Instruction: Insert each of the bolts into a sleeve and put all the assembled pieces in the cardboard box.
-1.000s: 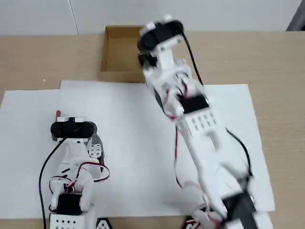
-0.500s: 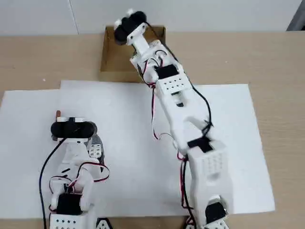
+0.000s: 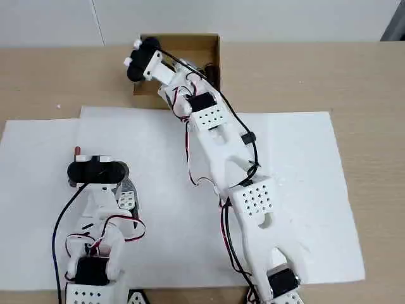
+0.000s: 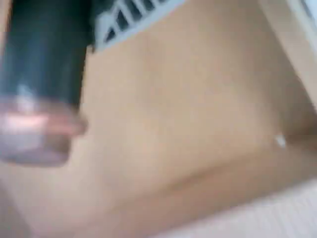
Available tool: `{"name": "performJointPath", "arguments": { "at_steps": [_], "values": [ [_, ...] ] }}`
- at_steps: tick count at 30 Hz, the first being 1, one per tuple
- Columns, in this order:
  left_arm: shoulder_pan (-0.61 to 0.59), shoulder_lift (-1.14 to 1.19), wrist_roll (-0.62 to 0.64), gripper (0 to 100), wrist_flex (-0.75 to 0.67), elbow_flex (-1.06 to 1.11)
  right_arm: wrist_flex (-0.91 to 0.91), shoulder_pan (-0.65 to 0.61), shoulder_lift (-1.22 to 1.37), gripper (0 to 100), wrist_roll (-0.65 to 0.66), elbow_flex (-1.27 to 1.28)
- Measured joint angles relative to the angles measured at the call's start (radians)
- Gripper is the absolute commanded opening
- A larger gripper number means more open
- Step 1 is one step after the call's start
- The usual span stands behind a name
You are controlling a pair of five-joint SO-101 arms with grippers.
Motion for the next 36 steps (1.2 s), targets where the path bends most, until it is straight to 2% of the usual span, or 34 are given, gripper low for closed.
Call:
{"name": "performJointPath", "arguments": {
  "at_steps": [11,14,23,31,36],
  "values": [
    [0.0,0.0,0.0,1,0.0,0.0,0.0,-0.009,0.0,17.7,0.0,-0.021],
    [0.0,0.0,0.0,1,0.0,0.0,0.049,-0.009,0.0,17.7,0.0,-0.057],
    [0.0,0.0,0.0,1,0.0,0.0,0.328,0.003,0.0,17.7,0.0,-0.23],
    [0.0,0.0,0.0,1,0.0,0.0,0.689,0.052,-0.002,17.7,0.0,-0.485],
    [0.0,0.0,0.0,1,0.0,0.0,0.887,0.071,-0.003,17.7,-0.075,-0.597]
  ]
}}
